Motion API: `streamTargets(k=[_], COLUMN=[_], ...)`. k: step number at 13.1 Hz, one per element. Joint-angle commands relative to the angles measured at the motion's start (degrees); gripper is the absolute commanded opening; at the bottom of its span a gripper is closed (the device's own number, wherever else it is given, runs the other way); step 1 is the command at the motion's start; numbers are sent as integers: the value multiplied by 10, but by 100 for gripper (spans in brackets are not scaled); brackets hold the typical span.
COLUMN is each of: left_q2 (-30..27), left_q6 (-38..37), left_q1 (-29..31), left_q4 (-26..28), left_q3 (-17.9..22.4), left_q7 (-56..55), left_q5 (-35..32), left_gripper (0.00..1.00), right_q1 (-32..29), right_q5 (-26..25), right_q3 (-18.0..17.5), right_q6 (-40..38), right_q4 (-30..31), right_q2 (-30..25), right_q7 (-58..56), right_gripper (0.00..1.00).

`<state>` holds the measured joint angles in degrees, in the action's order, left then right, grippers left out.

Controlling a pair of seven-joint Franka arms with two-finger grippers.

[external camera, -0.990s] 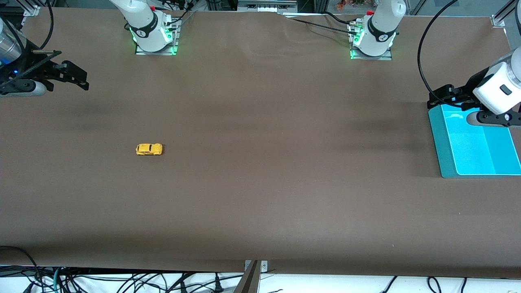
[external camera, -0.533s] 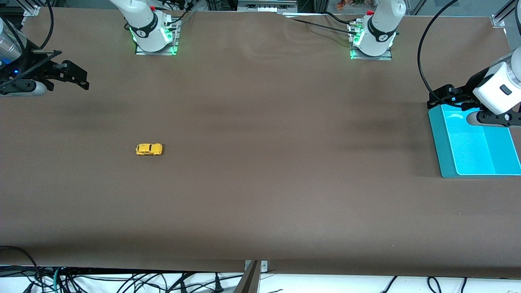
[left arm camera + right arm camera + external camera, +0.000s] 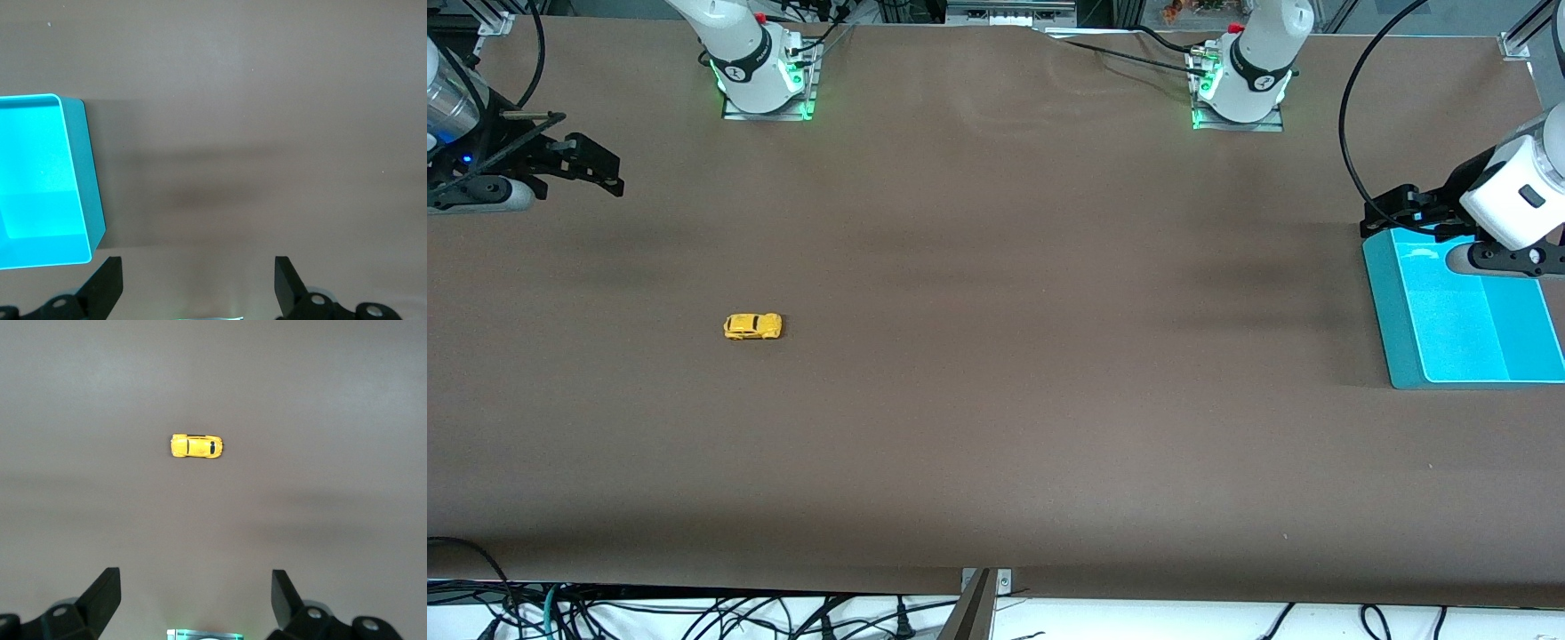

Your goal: Wind and store yellow beetle car

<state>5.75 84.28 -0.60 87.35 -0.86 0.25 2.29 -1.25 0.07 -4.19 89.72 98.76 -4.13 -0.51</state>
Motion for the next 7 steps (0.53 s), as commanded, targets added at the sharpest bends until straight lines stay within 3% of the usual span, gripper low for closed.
streamTargets(k=[1, 7], left_q2=[4, 4], left_q6=[0, 0], left_q1=[-3, -3], left_q4=[-10, -10], left_q3=[0, 0], left_q7=[4, 1], left_q5=[-11, -11], left_gripper=[100, 100], right_q1=[3, 0], right_q5=[-2, 0], right_q3=[1, 3], right_q6=[0, 1], right_q4=[6, -3], right_q2=[-2, 5], right_q7=[-6, -6], right_gripper=[100, 100])
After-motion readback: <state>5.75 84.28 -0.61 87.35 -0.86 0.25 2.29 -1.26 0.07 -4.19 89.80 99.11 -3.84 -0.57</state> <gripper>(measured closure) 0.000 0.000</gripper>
